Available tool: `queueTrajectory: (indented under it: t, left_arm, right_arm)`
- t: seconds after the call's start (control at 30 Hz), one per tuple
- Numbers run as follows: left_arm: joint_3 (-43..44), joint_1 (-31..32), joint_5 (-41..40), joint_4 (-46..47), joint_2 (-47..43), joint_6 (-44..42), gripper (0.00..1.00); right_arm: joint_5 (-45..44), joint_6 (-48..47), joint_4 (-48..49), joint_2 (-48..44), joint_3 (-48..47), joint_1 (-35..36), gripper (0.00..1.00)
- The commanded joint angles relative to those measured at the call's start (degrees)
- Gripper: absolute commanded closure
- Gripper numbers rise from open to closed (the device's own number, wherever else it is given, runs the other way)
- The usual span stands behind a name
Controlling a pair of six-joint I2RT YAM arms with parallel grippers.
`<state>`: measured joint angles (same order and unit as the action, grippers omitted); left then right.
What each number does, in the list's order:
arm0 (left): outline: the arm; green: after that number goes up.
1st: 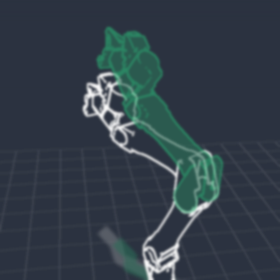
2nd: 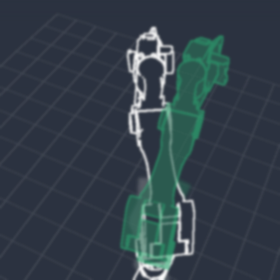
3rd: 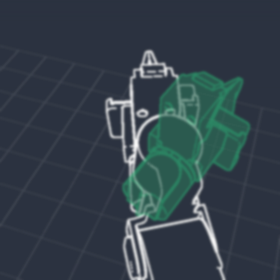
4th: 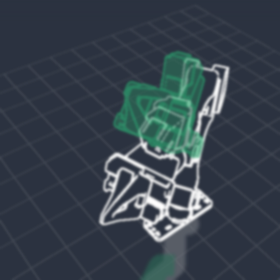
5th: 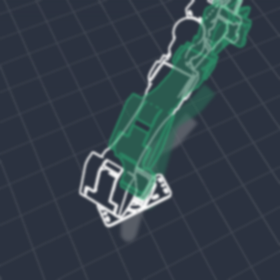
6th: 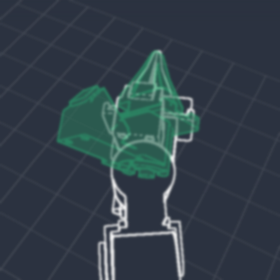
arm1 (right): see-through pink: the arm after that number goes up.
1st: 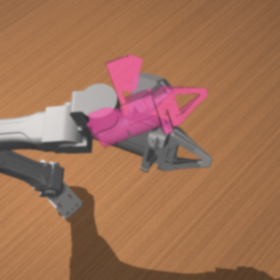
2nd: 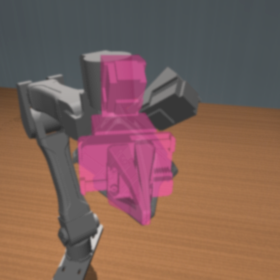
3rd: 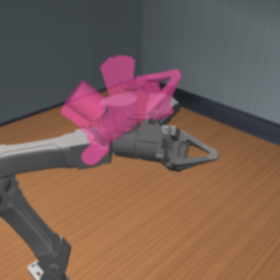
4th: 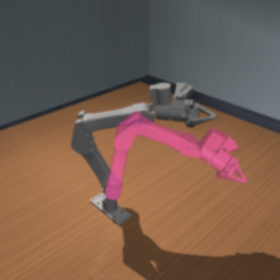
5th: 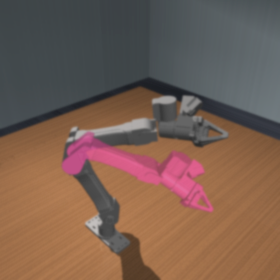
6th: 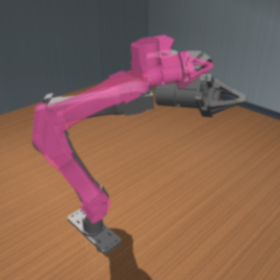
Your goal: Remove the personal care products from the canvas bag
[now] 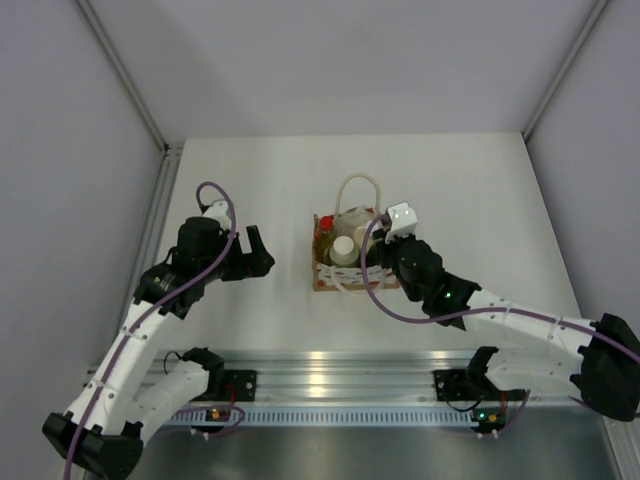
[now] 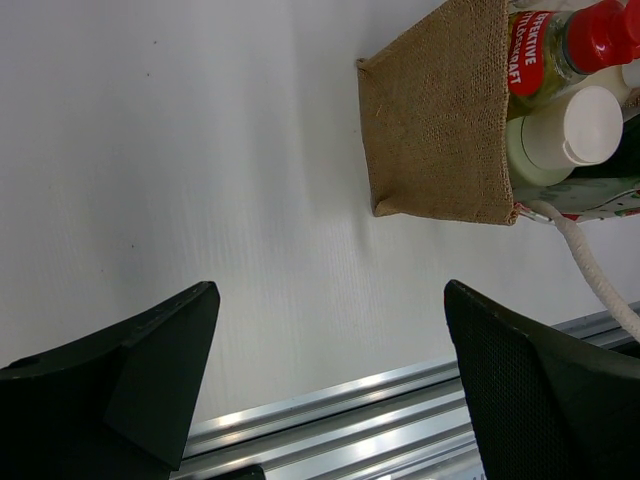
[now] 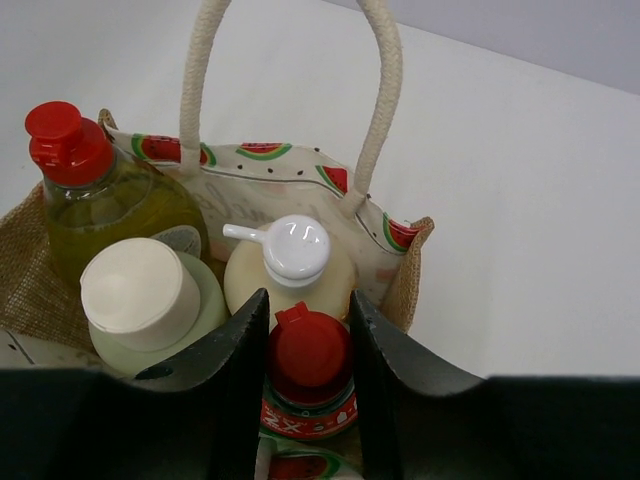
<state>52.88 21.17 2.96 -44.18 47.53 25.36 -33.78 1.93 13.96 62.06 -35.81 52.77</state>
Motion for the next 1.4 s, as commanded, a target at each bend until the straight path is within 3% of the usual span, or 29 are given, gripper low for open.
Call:
queueTrajectory:
  t: [0.0,0.67,1.37]
  left_arm:
    - [-0.4,0.2,0.0,1.0,-0.2,-0.5,0.02]
    - [-0.6,0.3,0.2,1.3,-1.6,-0.7,0.02]
    - [-0.5,0.2,0.2,1.3,-1.3,-0.8,0.02]
  right_arm:
    - [-0.9,-2.1,7.2,-3.0,-5.9,0.9,1.00]
    - [-1.1,-5.1,9.6,-2.9,-9.2,0.8,1.00]
    - [-1.3,-5.9,5.2,-6.9,-15.0,0.4,1.00]
